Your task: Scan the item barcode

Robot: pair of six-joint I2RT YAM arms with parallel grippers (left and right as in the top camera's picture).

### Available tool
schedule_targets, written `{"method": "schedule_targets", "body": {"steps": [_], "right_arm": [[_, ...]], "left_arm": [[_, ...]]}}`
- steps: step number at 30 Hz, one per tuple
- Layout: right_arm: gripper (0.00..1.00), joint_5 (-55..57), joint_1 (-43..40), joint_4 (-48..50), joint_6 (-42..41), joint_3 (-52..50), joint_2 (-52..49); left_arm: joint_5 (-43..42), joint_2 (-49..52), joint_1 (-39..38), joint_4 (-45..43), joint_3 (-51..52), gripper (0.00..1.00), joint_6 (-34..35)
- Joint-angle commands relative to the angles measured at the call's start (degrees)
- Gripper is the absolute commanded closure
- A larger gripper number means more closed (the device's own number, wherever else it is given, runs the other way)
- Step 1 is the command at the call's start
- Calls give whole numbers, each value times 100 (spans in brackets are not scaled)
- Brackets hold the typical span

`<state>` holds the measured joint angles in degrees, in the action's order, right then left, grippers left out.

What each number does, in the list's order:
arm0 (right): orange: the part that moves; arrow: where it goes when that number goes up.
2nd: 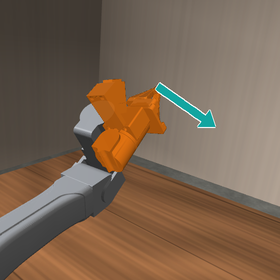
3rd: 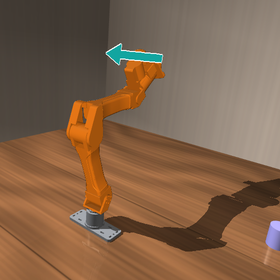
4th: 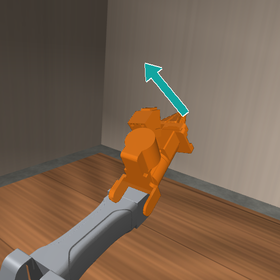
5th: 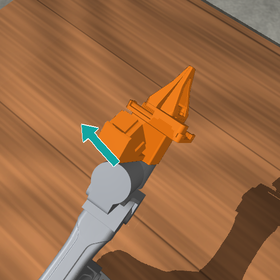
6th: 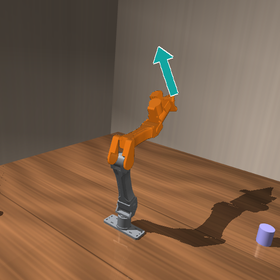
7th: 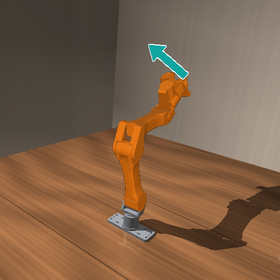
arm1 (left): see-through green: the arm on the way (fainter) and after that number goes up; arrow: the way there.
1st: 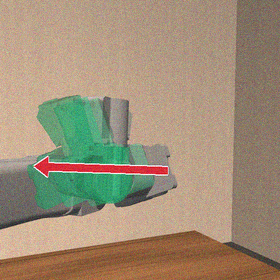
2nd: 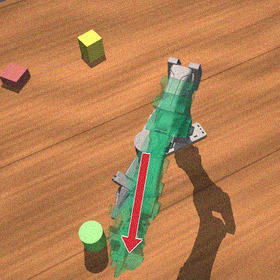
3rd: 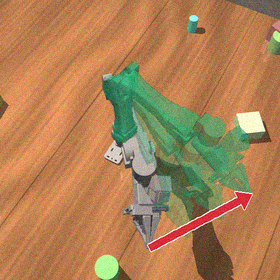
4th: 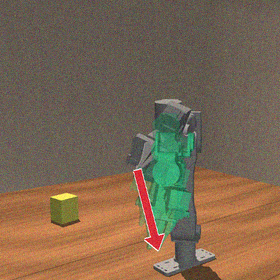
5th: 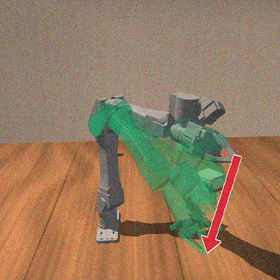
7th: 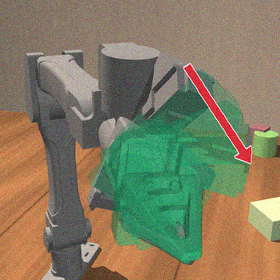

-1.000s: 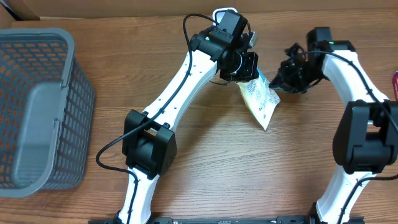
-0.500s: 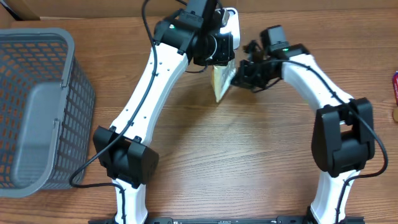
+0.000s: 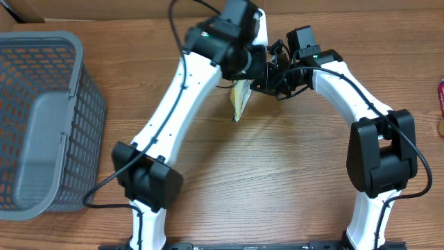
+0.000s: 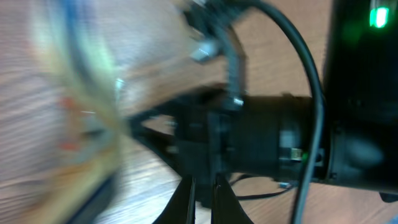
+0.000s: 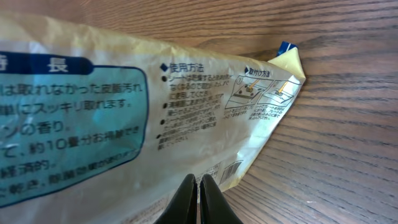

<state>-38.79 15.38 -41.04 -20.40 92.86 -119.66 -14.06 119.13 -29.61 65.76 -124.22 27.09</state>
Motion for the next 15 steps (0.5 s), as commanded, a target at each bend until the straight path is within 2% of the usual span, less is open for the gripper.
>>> {"method": "schedule_targets", "body": {"steps": [1,6,10,15], "right_arm": [[94,-72,9,42,-31,20,-24],[94,210,-304,-232,190,22,-22],[95,389,-811,-802,601,107,-22],[94,693,-1425,-1611,1075,450,-20]], "left_arm": [[-120,514,-330,-26,-52,96,297],[-339,894,-564,-20,-52,96,258],[-332,883,-592,-74,-68,96,-57],[-131,758,-282,7,-234,96,-140]]}}
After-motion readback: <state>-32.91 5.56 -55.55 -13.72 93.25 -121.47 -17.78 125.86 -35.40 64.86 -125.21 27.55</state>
